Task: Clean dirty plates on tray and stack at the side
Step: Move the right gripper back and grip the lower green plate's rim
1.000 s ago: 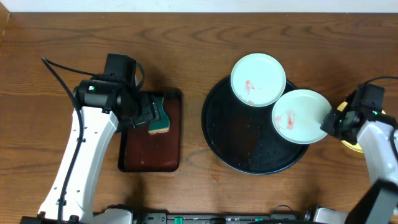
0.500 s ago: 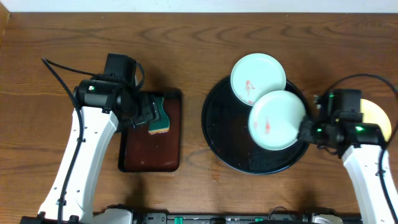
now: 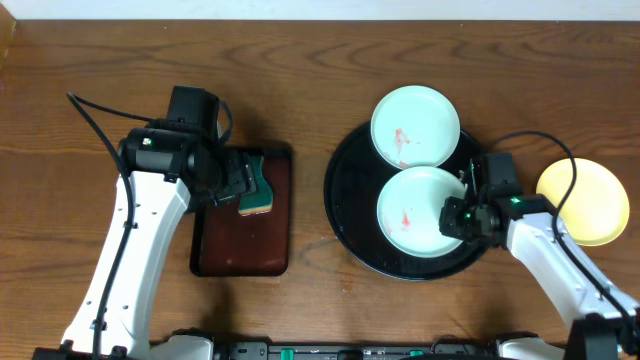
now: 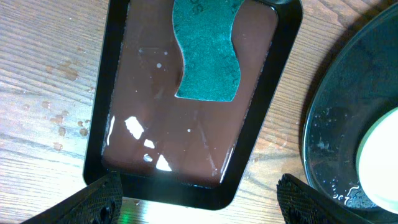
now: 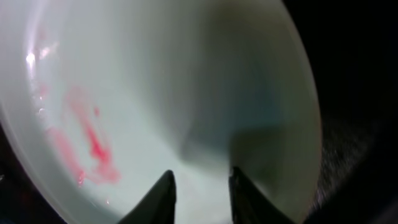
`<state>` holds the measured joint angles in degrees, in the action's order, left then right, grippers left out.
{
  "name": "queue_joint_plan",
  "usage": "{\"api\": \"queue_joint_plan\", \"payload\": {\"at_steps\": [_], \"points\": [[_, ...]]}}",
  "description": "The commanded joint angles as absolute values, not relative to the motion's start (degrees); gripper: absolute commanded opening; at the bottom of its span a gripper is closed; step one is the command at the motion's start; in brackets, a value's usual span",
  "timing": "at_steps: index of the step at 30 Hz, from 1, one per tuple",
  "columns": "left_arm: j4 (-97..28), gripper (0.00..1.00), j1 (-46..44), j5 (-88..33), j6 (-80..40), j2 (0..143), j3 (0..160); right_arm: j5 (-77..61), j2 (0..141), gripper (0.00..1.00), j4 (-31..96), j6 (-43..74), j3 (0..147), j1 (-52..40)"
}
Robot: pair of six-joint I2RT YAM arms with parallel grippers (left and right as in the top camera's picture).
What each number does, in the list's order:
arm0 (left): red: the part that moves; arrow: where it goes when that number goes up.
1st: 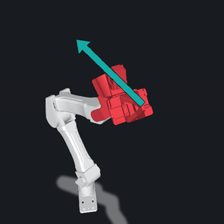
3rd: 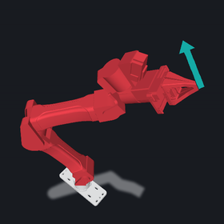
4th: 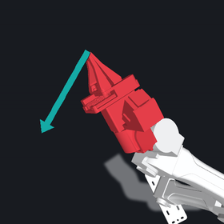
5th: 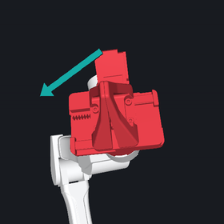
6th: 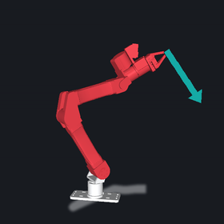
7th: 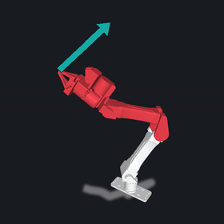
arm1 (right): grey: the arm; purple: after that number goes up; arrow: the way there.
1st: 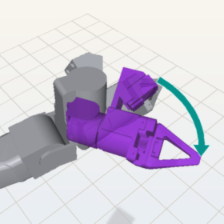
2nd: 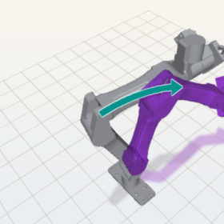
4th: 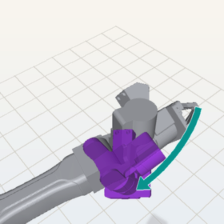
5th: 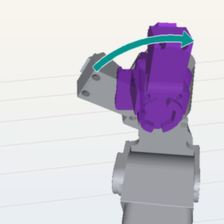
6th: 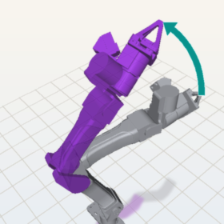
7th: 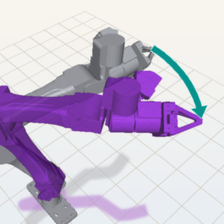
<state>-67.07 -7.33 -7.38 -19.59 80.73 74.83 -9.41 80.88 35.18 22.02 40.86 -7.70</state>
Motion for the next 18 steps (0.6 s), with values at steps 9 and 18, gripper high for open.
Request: {"api": "queue_joint_plan", "payload": {"at_steps": [9, 18], "points": [[-67.2, 0.80, -7.1, -7.5, -19.6, 80.5, 75.1, -2.4, 81.4, 0.30, 37.9, 11.1, 46.5, -3.3], [-67.2, 0.80, -7.1, -7.5, -19.5, 80.5, 75.1, -5.2, 87.6, 0.29, 39.7, 10.7, 44.7, 0.2]]}}
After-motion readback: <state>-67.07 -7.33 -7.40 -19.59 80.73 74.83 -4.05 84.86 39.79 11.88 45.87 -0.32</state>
